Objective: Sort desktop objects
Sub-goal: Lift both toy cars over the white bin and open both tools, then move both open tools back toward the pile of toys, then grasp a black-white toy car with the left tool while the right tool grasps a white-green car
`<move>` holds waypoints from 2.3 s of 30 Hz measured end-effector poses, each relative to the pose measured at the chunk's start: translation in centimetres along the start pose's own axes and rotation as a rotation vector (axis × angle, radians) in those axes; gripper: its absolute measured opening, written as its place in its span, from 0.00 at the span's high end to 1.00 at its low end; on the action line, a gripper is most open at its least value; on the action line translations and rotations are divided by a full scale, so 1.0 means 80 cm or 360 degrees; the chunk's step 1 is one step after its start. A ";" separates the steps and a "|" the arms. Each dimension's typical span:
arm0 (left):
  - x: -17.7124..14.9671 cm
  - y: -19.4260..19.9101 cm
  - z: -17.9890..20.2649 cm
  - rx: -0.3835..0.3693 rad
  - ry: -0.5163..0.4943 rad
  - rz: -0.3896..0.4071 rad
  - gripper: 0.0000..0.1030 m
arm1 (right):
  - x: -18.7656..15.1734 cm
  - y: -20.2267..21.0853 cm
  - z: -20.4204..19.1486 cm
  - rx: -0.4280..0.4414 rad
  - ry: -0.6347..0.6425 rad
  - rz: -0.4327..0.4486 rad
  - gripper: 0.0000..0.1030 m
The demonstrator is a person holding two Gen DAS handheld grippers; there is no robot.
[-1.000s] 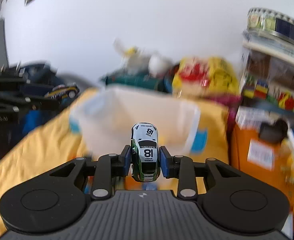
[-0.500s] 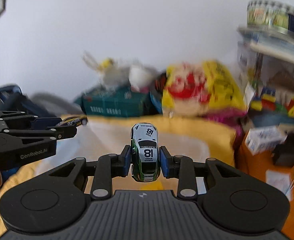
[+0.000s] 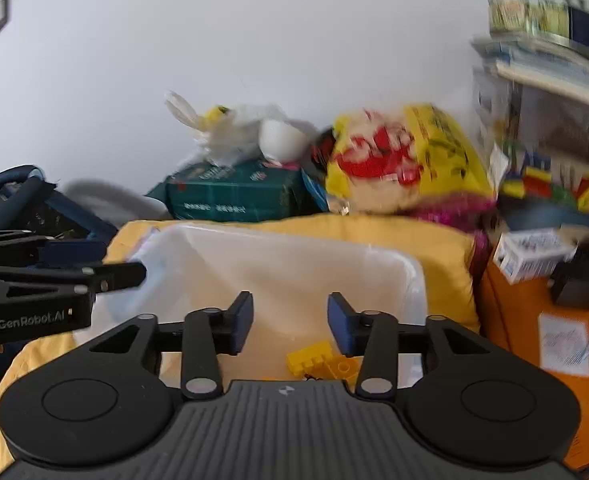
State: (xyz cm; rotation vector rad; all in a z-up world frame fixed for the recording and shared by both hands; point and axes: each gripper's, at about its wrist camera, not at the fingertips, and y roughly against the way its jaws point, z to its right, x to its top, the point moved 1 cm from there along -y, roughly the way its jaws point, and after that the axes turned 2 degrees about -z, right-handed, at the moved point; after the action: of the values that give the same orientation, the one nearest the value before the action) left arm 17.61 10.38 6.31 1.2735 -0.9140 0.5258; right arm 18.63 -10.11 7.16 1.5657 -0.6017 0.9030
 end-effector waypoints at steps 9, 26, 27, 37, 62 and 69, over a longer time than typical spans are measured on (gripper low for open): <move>-0.090 0.051 0.030 -0.0124 0.0010 -0.0120 0.37 | -0.027 0.076 -0.004 0.0137 0.0141 0.0077 0.41; -0.248 0.033 0.061 -0.0077 0.0195 -0.0479 0.38 | -0.225 0.036 -0.028 0.0223 0.0152 -0.0476 0.50; -0.252 0.034 0.064 -0.0076 0.0186 -0.0489 0.38 | -0.235 0.033 -0.033 0.0226 0.0165 -0.0521 0.64; -0.245 0.042 0.067 0.0016 -0.0015 -0.0415 0.39 | -0.230 0.031 -0.097 0.0131 0.0595 -0.0357 0.64; -0.140 -0.096 0.103 -0.0053 -0.0328 -0.0471 0.67 | -0.254 0.033 -0.004 0.0577 -0.0633 -0.0623 0.77; -0.137 -0.072 0.071 -0.0141 -0.0150 -0.0450 0.83 | -0.251 0.035 -0.010 0.0543 -0.0533 -0.0596 0.77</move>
State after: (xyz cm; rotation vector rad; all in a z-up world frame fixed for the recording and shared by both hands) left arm 14.30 5.07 -5.80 1.3282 -0.8085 0.2023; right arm 4.85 -11.93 -7.58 2.0774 -0.3742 0.4769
